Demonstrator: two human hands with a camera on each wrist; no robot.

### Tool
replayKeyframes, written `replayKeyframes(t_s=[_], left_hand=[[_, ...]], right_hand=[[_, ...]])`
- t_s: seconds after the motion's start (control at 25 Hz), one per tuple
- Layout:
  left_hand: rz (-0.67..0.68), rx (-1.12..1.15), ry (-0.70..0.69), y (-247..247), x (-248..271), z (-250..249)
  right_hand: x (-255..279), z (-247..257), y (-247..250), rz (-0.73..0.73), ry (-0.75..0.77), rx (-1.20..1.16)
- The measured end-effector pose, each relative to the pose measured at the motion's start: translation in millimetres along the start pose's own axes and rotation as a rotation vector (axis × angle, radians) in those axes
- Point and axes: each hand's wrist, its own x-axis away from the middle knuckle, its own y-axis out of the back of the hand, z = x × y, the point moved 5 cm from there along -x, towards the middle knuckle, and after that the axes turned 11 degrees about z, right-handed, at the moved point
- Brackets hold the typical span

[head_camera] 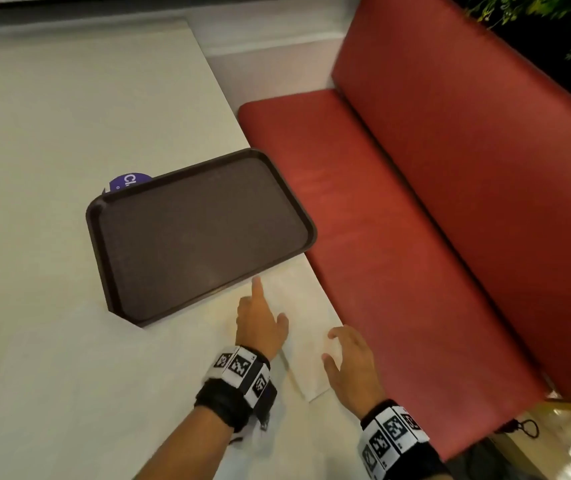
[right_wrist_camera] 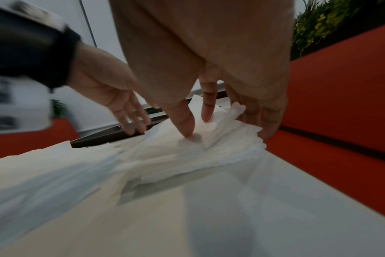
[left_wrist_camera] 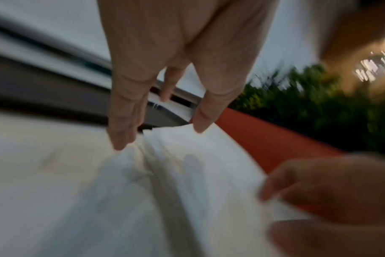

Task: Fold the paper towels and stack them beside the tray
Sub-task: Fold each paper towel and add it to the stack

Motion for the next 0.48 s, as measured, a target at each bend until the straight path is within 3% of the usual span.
replayKeyframes(t_s=[0.08, 0.16, 0.36, 0.48], left_hand=[[0.128, 0.2, 0.136, -25.6, 24.4, 12.0], [0.177, 0.201, 0.16, -40.8, 32.3, 13.9], [0.174, 0.184, 0.116, -21.6, 41.3, 22.4], [0.118, 0.344, 0.042, 16.7, 69.7, 42.5]], right_hand=[[3.1, 1.5, -3.1, 0.017, 0.0, 0.026], [2.9, 2.6, -3.7, 0.052, -0.017, 0.053], [4.3, 6.7, 3.4, 0.084, -0.051, 0.068], [18.1, 17.6, 20.0, -0.067, 0.014, 0.047]])
